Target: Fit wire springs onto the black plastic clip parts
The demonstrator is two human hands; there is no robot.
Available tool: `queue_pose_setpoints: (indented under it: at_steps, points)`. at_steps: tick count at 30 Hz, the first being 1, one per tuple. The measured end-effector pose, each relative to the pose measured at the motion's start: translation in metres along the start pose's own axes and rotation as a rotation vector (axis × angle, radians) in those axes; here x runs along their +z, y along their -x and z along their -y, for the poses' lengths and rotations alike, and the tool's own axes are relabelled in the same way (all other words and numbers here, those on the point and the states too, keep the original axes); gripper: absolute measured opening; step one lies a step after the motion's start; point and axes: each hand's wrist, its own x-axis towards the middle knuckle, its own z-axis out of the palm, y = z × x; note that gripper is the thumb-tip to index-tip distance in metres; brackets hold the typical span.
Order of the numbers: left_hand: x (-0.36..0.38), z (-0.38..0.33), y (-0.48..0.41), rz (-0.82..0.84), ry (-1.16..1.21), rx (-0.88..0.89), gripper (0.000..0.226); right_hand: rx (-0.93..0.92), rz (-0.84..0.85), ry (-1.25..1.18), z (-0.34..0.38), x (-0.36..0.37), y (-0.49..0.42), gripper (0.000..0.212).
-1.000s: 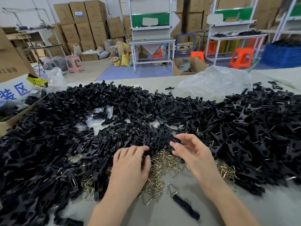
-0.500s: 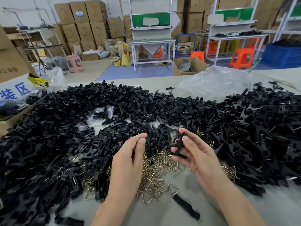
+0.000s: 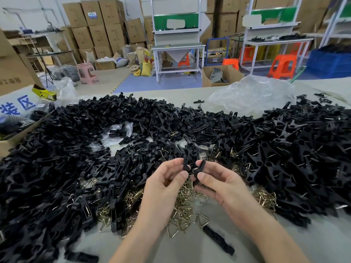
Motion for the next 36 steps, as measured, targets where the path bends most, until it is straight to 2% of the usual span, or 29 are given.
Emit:
queue_pose_setpoints:
  at_steps: [5, 12, 19, 25, 29, 32, 36]
  points:
    - [0.004, 0.002, 0.002, 0.008, 0.002, 0.003, 0.027, -0.029, 0.015, -0.007, 0.0, 0.0, -0.001, 0.038]
    - [0.006, 0.002, 0.003, 0.008, -0.022, 0.027, 0.024, -0.03, 0.011, -0.012, 0.0, 0.001, -0.001, 0.032]
    - [0.006, 0.004, 0.005, 0.023, -0.109, 0.073, 0.014, -0.072, -0.008, 0.115, -0.001, 0.0, 0.003, 0.028]
    - [0.006, 0.004, 0.008, 0.041, -0.231, 0.155, 0.037, -0.11, 0.017, 0.245, -0.001, 0.001, 0.005, 0.032]
    - [0.007, 0.004, 0.011, 0.028, -0.285, 0.168, 0.039, -0.106, 0.028, 0.257, -0.001, -0.001, 0.004, 0.025]
    - [0.002, 0.001, 0.013, 0.037, -0.47, 0.303, 0.038, -0.166, 0.04, 0.294, -0.001, -0.001, 0.005, 0.022]
    - [-0.004, -0.005, 0.013, -0.026, -0.734, 0.395, 0.038, -0.187, 0.088, 0.288, -0.01, 0.004, 0.003, 0.025]
